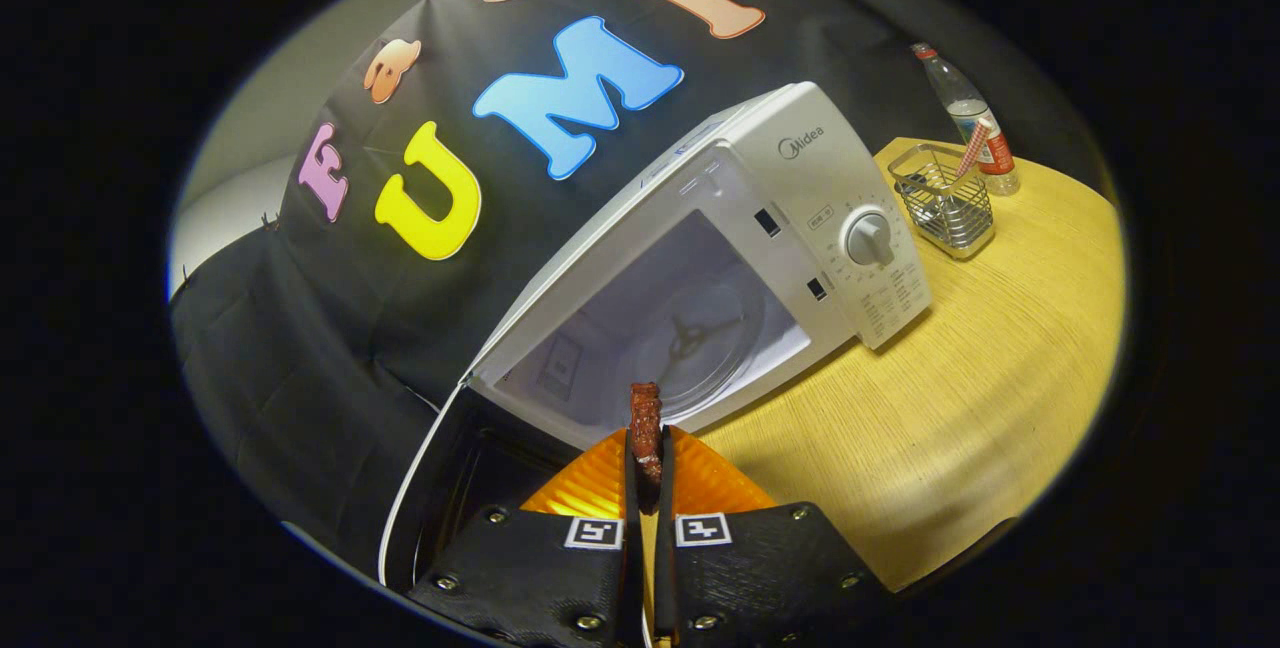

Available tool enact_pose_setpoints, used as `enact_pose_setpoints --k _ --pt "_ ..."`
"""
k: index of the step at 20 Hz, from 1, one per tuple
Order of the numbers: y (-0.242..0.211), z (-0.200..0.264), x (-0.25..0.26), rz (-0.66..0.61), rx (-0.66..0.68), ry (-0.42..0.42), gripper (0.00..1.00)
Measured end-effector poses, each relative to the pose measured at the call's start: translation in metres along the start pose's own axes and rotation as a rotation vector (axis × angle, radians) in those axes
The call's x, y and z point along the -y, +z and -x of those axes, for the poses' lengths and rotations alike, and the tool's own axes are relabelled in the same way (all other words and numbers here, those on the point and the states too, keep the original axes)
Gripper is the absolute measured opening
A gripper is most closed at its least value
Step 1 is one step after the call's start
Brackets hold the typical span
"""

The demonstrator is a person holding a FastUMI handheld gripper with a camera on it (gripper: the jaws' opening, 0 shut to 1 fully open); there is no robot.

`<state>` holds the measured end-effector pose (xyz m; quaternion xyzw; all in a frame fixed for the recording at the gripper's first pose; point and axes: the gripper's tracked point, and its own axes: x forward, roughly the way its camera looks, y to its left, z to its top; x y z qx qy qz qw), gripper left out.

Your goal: Open the microwave, put the food inside, and close the microwave door.

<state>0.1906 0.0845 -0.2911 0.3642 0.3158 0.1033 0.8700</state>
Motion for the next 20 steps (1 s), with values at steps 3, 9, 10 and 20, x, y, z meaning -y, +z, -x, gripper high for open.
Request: enact_pose_setpoints --k 3,9,10,20 --pt "0.002 -0.022 -0.001 -0.003 0.029 0.0 0.05" --pt "0.005 -0.061 -0.001 0.008 0.079 -0.01 0.06" --pt "0.003 -0.068 -0.001 0.012 0.077 -0.011 0.06" --pt "-0.006 -0.133 0.01 0.081 0.087 -0.048 0.08"
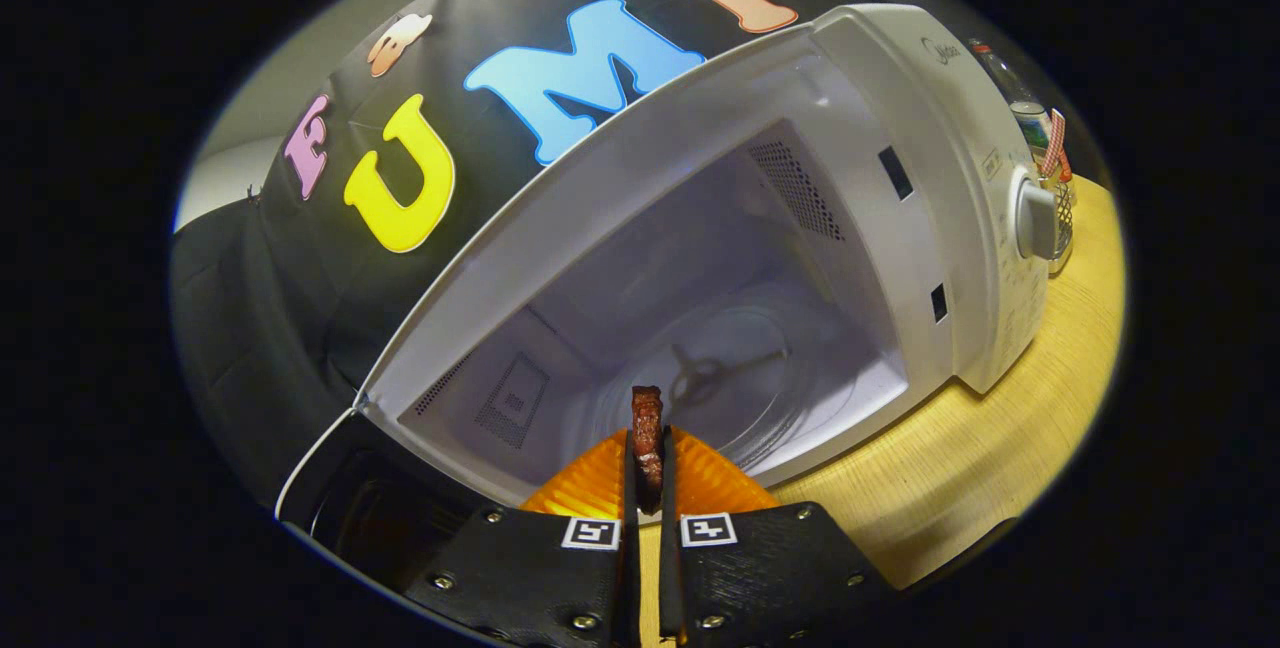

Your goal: Open the microwave, put the food inside, and close the microwave door.

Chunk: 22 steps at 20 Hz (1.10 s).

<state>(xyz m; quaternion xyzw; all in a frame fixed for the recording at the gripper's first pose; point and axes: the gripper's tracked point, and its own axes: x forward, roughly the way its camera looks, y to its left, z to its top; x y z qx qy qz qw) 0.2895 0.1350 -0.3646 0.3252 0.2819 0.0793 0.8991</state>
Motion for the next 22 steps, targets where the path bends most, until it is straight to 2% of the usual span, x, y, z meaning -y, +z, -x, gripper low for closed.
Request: enact_pose_setpoints --k 5,6,7,9,14,22 --pt "0.0 -0.015 0.007 -0.006 0.013 -0.016 0.08" --pt "0.001 -0.017 0.009 0.006 0.016 -0.026 0.11" --pt "0.005 -0.019 0.011 0.035 0.03 -0.041 0.11" --pt "0.01 -0.024 0.019 0.135 0.055 -0.091 0.18" --pt "0.027 -0.03 0.027 0.313 0.108 -0.152 0.99" --pt "0.039 0.008 0.016 0.445 0.114 -0.139 0.99"
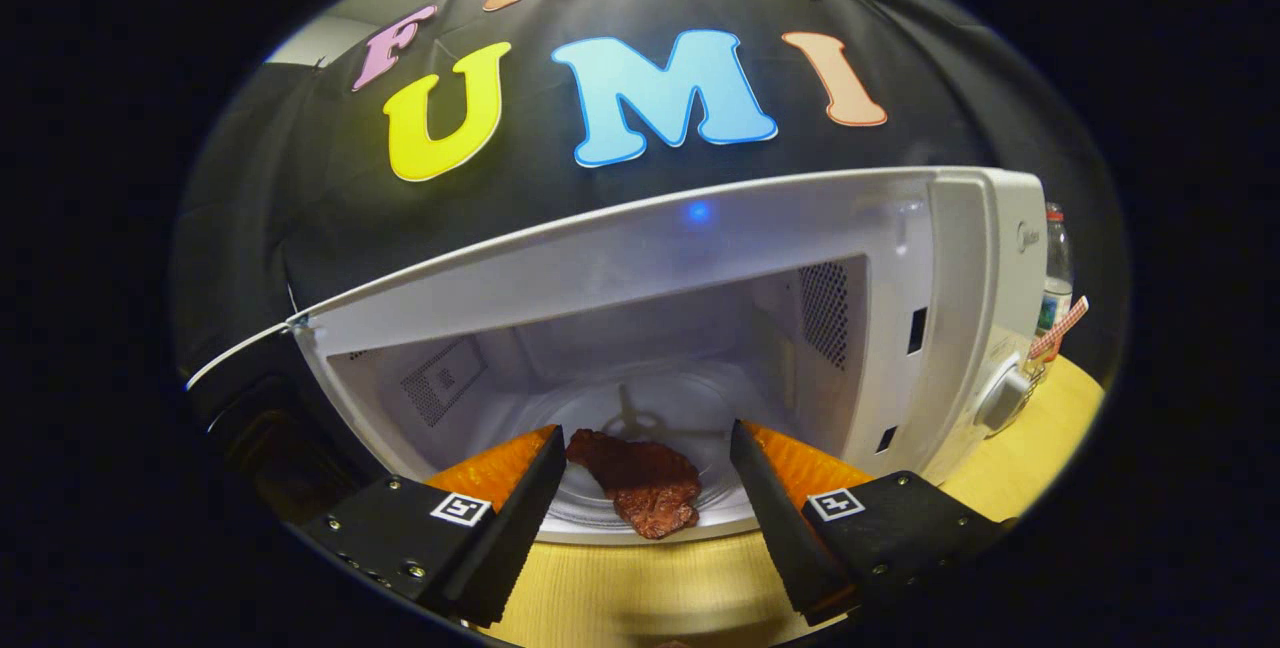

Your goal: Open the microwave, put the food inside, and close the microwave door.

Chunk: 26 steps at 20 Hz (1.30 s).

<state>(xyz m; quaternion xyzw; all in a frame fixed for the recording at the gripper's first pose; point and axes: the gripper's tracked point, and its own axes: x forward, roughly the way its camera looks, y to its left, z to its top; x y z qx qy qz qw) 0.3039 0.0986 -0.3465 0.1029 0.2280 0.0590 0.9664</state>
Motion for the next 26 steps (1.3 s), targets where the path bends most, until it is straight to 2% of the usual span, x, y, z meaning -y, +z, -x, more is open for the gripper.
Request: enact_pose_setpoints --k 10,18,26 --pt "0.047 0.113 -0.021 0.106 0.091 0.049 0.99" --pt "0.069 0.202 -0.044 0.146 0.149 0.069 0.99" --pt "0.067 0.276 -0.099 0.108 0.179 0.178 0.99"
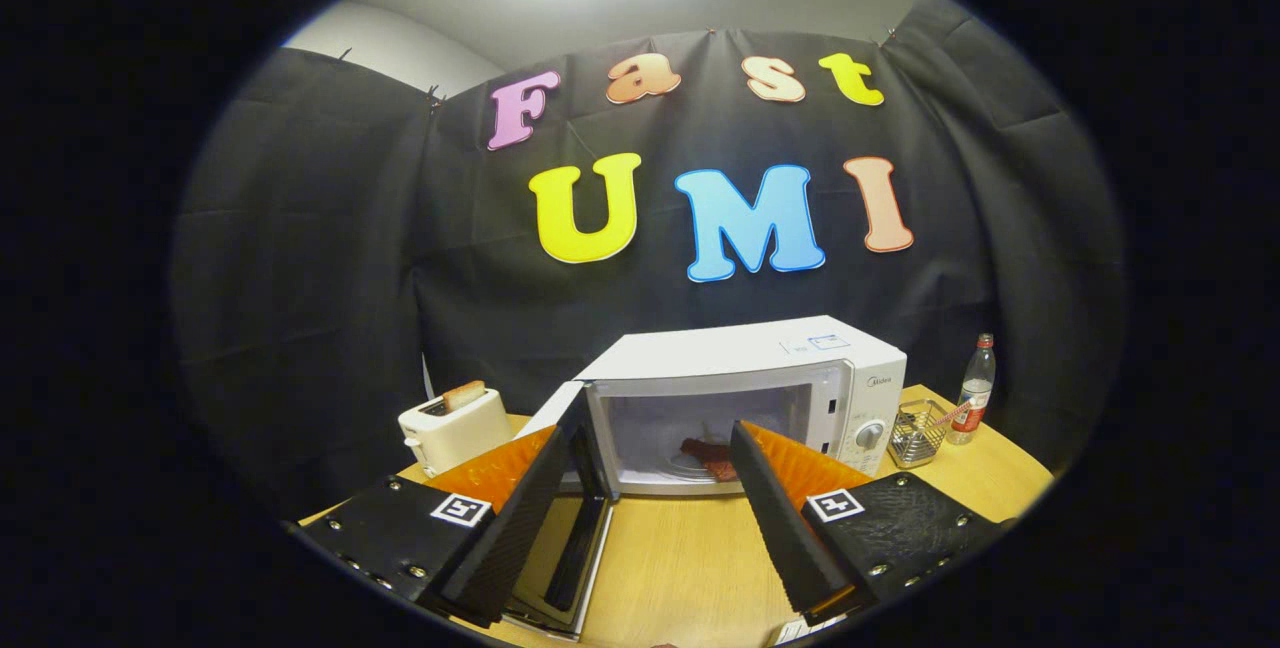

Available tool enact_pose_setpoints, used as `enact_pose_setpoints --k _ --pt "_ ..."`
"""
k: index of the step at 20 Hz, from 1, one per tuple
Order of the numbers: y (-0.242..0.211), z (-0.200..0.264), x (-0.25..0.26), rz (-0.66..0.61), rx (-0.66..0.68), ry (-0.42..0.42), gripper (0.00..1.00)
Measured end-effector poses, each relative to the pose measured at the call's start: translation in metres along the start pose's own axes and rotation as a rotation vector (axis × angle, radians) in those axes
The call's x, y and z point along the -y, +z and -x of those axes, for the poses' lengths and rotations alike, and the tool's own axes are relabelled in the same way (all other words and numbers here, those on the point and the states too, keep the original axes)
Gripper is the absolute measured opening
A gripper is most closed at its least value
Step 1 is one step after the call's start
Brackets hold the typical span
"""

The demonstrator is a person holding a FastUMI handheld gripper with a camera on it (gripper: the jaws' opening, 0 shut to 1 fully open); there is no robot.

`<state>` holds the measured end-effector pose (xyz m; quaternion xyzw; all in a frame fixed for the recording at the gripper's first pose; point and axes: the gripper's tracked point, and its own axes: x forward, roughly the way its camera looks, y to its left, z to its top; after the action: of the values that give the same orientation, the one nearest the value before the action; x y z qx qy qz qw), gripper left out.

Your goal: Open the microwave, put the food inside, and close the microwave door.

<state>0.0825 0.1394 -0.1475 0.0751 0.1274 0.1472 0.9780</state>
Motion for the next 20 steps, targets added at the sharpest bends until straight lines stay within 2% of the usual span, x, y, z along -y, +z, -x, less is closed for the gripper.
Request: enact_pose_setpoints --k 9,17,20 --pt "0.007 0.04 -0.102 0.027 0.03 0.166 0.99" --pt "-0.014 0.055 -0.183 0.048 -0.003 0.311 0.99" --pt "-0.025 0.061 -0.205 0.017 -0.018 0.354 0.99"
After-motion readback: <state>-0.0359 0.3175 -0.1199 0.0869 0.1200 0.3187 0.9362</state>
